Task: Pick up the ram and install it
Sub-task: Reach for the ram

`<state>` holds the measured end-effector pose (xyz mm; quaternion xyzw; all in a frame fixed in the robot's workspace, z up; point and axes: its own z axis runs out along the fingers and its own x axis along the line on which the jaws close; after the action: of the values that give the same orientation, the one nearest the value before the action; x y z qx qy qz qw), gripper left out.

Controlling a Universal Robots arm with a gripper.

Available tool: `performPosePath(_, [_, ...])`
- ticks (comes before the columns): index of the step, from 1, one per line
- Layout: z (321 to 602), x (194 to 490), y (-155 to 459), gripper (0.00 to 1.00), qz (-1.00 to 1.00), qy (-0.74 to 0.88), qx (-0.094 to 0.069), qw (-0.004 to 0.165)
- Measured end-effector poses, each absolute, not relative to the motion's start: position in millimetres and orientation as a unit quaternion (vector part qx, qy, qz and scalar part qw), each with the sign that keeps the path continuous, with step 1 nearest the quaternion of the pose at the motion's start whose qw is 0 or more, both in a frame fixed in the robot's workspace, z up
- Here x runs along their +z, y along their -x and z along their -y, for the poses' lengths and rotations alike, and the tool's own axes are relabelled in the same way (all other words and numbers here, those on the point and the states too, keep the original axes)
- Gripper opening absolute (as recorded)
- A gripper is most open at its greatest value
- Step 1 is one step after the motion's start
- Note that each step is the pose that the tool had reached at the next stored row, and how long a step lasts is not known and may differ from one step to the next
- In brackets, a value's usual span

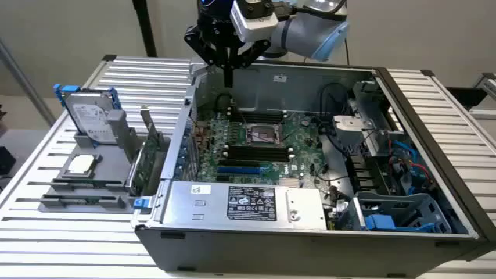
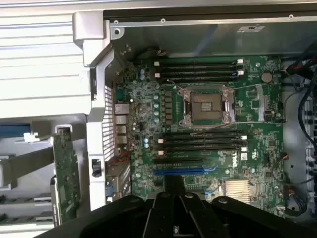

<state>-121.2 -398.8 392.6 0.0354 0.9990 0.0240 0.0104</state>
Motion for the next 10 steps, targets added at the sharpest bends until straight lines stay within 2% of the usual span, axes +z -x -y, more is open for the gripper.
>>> performPosePath(10, [398.8, 392.6, 121.2, 0.0, -0.999, -0.035, 0.024, 0.01])
